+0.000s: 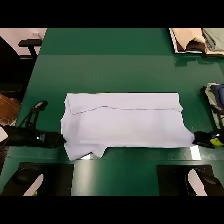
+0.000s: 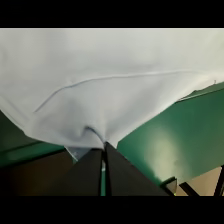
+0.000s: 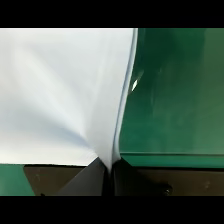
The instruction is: Fold the shirts.
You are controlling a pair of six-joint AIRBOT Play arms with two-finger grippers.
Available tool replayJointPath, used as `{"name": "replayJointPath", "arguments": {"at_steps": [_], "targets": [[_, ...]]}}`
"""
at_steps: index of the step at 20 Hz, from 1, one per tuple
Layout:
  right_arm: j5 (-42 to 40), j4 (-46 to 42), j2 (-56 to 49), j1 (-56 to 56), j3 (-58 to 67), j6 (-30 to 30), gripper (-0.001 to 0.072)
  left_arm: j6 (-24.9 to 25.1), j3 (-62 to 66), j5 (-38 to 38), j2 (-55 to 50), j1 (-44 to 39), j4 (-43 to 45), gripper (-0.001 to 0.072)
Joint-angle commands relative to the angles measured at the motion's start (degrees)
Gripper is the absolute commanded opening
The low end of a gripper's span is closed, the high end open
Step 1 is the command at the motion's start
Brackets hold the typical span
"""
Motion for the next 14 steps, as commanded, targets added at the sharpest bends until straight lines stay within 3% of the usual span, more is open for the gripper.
{"name": "replayJointPath", "arguments": {"at_steps": [1,6,10,14], "targets": [[-1.44,0.83,-2.60,0.57,7.17,0.42,0.0018,2.97,4.87,7.08,-6.21,0.02,3.34,0.0018],[-8.13,1.66,-20.35,7.89,19.61,0.44,0.0019,10.51,15.06,18.01,-25.86,0.02,5.77,0.0020],[-9.70,7.91,-35.87,10.05,31.01,0.39,0.0020,13.53,23.65,24.28,-38.40,0.02,6.97,0.0021],[-10.58,11.54,-45.97,10.36,39.98,0.39,0.0021,13.70,25.64,32.09,-44.02,0.07,6.99,0.0021]]}}
